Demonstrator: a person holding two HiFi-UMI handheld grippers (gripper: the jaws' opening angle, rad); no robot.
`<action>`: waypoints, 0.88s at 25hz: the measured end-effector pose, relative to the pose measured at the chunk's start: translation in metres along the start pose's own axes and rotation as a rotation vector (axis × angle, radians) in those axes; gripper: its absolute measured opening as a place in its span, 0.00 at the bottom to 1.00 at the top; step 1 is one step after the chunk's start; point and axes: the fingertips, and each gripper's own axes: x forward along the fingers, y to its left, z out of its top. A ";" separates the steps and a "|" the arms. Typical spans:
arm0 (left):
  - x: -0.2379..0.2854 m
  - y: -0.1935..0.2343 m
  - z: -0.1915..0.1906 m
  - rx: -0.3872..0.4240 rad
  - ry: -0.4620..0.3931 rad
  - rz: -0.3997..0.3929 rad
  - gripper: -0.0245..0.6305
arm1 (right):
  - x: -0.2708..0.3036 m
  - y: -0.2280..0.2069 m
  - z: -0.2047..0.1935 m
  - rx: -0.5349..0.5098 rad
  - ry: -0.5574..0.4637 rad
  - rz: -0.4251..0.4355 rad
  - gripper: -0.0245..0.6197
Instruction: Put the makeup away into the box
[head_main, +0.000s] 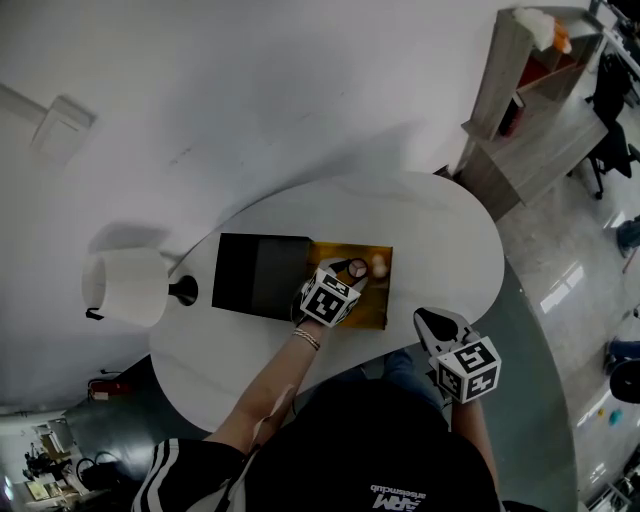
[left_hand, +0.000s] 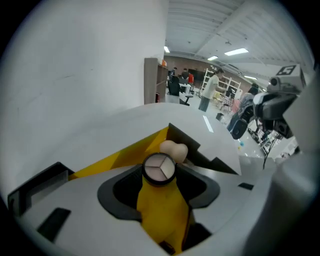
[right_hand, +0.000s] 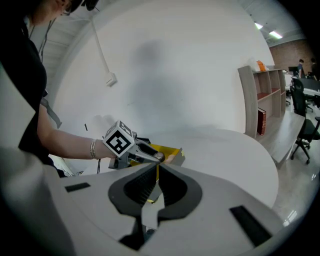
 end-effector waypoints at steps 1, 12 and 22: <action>0.003 -0.004 -0.004 0.027 0.032 -0.012 0.38 | 0.000 -0.001 0.000 -0.001 0.001 0.000 0.08; 0.009 -0.063 -0.035 0.279 0.197 -0.216 0.38 | -0.004 -0.007 0.003 0.005 -0.006 -0.002 0.08; 0.012 -0.071 -0.039 0.301 0.207 -0.246 0.38 | 0.001 -0.004 0.006 0.004 -0.006 0.010 0.08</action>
